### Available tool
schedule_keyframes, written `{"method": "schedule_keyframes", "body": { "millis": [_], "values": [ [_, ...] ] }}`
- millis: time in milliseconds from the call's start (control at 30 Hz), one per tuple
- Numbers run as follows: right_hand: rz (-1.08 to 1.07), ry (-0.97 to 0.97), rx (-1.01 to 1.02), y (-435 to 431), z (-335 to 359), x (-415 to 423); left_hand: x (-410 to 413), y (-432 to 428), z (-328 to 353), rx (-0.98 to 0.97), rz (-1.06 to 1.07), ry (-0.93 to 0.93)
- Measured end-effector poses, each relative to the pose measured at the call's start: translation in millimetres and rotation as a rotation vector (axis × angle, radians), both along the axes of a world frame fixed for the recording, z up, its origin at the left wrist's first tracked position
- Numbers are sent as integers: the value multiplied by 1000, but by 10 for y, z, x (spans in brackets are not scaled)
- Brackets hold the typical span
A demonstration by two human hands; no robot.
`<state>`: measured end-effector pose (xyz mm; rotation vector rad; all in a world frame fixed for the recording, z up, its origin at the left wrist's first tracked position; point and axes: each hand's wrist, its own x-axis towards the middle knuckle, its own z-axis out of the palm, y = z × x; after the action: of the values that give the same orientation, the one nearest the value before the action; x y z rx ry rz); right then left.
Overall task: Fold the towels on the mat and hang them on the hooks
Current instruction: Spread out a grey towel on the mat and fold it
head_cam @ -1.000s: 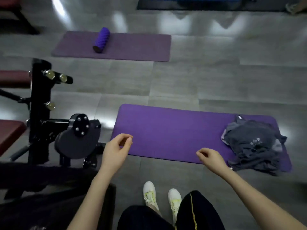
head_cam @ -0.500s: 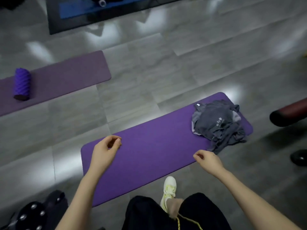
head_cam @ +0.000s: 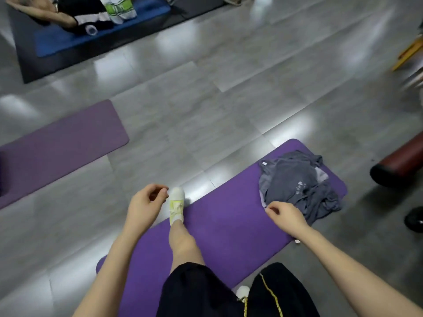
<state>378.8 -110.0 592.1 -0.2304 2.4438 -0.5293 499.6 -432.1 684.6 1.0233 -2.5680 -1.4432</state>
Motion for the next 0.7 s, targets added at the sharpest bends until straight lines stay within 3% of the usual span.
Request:
{"method": "schedule_keyframes", "body": {
  "millis": [200, 400, 700],
  "values": [
    [-173, -6, 12, -803, -299, -1000, -1724, -966, -315, -103, -305, -22],
    [-529, -60, 46, -1702, -303, -1852, -3699, -1774, -289, -251, -756, -107],
    [-910, -34, 67, -2523, -19, -2544, -5567, -1993, -115, -283, -1146, -40]
  ]
}}
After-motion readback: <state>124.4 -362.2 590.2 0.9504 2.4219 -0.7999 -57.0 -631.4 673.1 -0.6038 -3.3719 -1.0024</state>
